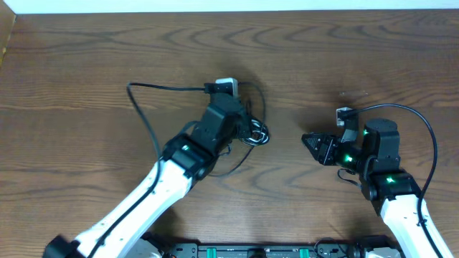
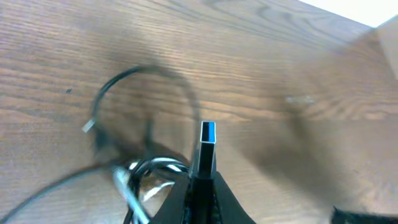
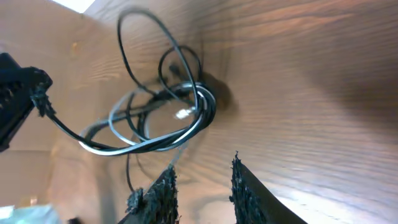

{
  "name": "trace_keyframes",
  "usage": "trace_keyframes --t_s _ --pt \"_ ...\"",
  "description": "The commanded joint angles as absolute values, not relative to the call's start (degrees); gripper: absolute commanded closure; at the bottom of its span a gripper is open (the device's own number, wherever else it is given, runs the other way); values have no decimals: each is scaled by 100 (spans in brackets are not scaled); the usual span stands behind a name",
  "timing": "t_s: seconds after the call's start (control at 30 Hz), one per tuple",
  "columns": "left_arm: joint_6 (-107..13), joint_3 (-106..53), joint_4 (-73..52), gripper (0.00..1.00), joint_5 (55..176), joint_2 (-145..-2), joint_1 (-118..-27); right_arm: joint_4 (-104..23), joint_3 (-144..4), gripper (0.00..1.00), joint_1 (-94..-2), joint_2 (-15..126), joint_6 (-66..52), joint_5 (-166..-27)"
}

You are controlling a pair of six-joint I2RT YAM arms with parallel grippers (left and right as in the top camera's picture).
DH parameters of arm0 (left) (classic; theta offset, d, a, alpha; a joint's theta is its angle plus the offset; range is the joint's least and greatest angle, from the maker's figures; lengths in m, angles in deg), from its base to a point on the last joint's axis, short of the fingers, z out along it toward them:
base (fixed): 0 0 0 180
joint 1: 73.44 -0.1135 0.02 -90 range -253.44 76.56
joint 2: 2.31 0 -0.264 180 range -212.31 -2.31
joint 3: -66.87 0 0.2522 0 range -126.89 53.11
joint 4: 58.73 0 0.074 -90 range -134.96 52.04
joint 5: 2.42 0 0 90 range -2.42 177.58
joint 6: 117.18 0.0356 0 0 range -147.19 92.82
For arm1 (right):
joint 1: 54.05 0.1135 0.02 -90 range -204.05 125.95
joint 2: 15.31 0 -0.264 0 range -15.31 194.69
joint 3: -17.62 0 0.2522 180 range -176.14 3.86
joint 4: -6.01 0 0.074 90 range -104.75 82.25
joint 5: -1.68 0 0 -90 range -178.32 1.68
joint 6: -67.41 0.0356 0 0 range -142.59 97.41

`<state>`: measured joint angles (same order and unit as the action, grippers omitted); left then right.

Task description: Untangle cables

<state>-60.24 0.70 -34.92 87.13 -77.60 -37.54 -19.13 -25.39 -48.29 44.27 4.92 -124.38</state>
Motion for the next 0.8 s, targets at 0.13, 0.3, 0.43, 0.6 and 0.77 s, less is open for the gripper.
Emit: trace_keyframes --t_s 0.13,0.3,0.43,0.6,0.77 --pt "-6306 27 -3348 92 8891 -7600 -3754 -2046 -2633 68 -4628 4398 1340 -12881" --pt "-6916 27 -3551 92 8895 -7602 -3754 -2042 -2633 66 -4143 4433 2039 -12711" --pt "-7082 27 -3728 92 9168 -7602 -3754 -1915 -2633 58 -3732 4610 2583 -11942" --pt "-7379 27 -3781 92 9345 -7600 -3754 -1061 -2633 55 -3017 5233 2518 -11253" --pt "-7395 27 -3824 92 9564 -7600 -3752 -145 -2633 57 -2547 6037 2697 -10901"
